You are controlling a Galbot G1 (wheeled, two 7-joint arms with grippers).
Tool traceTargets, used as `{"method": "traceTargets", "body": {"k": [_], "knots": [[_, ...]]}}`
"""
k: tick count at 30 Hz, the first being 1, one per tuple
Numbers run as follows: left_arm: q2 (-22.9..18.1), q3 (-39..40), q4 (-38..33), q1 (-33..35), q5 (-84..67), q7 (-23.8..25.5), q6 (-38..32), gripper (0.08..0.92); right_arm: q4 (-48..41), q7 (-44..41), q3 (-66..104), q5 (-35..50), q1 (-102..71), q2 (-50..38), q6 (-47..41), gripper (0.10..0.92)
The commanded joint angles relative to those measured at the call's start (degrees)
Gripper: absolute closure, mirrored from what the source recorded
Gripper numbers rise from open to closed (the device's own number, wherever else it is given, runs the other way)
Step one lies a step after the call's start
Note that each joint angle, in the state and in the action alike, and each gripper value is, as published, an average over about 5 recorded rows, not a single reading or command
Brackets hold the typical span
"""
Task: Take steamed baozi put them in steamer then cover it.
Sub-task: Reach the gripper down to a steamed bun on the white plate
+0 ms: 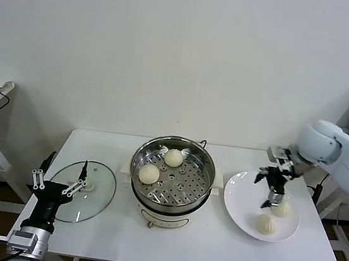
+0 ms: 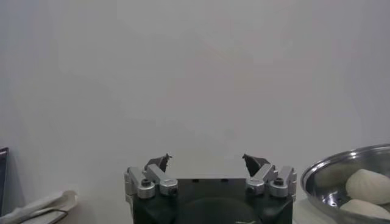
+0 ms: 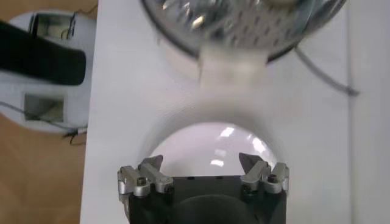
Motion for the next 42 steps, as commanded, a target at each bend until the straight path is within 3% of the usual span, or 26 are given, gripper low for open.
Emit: {"method": "traceTargets", "body": {"k": [1,32,42], "knots": [[-0.1,0.8,0.1,0.0,0.3,-0.1,0.0,0.177,-4.5,-0.7,14.8,-11.4,-18.8,-2.7,5.1,0.203],[-0.1,1.0,1.4,-0.7,0.9,-0.4,-0.1,0.177,-12.3,0.7,19.8,-15.5,-23.9,7.1,5.0,0.210],[-0.1,1.1,1.7,-0.9,0.9,-0.5,0.0,0.177,-13.0,0.4,19.7,-15.9,-23.8,7.7,5.1,0.386]]}}
